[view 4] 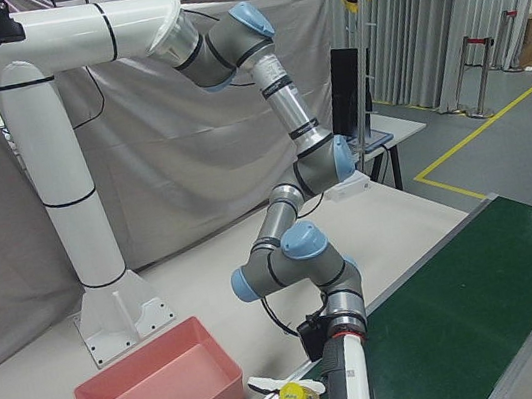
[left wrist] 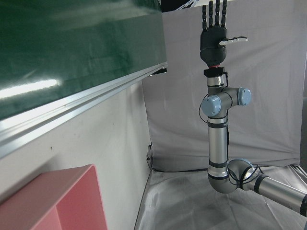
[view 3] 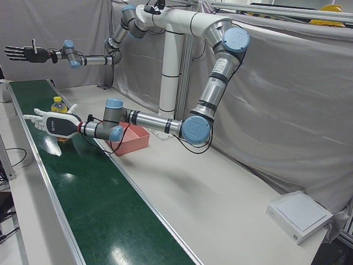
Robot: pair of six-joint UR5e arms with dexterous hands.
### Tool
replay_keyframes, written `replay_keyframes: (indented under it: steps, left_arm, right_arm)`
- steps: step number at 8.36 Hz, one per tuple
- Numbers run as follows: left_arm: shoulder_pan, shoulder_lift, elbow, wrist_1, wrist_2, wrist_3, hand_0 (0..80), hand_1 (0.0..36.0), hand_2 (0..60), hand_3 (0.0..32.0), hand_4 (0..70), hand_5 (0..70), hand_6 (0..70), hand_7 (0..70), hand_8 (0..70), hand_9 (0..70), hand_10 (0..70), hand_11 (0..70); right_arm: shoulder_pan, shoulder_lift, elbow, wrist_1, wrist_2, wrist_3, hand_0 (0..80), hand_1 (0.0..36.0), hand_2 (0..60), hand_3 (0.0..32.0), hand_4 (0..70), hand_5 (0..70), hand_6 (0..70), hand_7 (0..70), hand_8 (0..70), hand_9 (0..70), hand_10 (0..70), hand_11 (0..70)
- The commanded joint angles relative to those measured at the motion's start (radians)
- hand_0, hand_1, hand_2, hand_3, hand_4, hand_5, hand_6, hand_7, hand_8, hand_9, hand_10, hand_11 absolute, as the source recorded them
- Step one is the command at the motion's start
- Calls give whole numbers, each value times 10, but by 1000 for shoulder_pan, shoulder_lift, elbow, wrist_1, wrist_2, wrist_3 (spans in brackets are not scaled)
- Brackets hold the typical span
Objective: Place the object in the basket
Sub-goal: 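Close the left hand fingers around the orange bottle, then lift the bottle off the conveyor with the left hand toward the pink tray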
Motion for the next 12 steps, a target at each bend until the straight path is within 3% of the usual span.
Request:
replay_keyframes:
  steps: [1, 2, 3, 5, 7, 9, 11, 12]
  left_arm:
    - [-18, -8, -10, 86, -5, -3, 610, 160, 288, 0, 700, 700, 656, 700, 616, 700, 661, 700]
    - [-26, -8, -21, 86, -5, -3, 599, 187, 474, 0, 700, 700, 700, 700, 694, 700, 700, 700]
    - [-26, -11, -63, 101, -5, -3, 596, 207, 577, 0, 700, 700, 700, 700, 700, 700, 700, 700]
    - [-11, -62, -99, 129, -8, -2, 586, 209, 600, 0, 700, 700, 700, 700, 700, 700, 700, 700]
    - [71, -93, -110, 142, -11, -2, 577, 207, 600, 0, 700, 700, 700, 700, 700, 700, 700, 700]
    - [157, -84, -206, 139, -12, 0, 566, 197, 600, 0, 700, 700, 700, 700, 700, 700, 693, 700]
    - [226, -16, -312, 133, -12, 6, 570, 196, 600, 0, 700, 700, 700, 700, 700, 700, 684, 700]
    - [278, -1, -317, 112, -11, 30, 566, 191, 600, 0, 700, 700, 700, 700, 700, 700, 677, 700]
  right_arm:
    - [0, 0, 0, -1, 0, 0, 0, 0, 0, 0, 0, 0, 0, 0, 0, 0, 0, 0]
    - [0, 0, 0, 0, 0, 0, 0, 0, 0, 0, 0, 0, 0, 0, 0, 0, 0, 0]
    - [0, -1, 0, 0, 0, 0, 0, 0, 0, 0, 0, 0, 0, 0, 0, 0, 0, 0]
    - [0, 0, 0, -1, 0, 0, 0, 0, 0, 0, 0, 0, 0, 0, 0, 0, 0, 0]
    - [0, 0, 1, -1, 0, 0, 0, 0, 0, 0, 0, 0, 0, 0, 0, 0, 0, 0]
    - [0, -2, 2, -1, 0, 0, 0, 0, 0, 0, 0, 0, 0, 0, 0, 0, 0, 0]
    - [0, -1, 2, -1, 0, 0, 0, 0, 0, 0, 0, 0, 0, 0, 0, 0, 0, 0]
    - [0, 0, 2, -1, 0, 0, 0, 0, 0, 0, 0, 0, 0, 0, 0, 0, 0, 0]
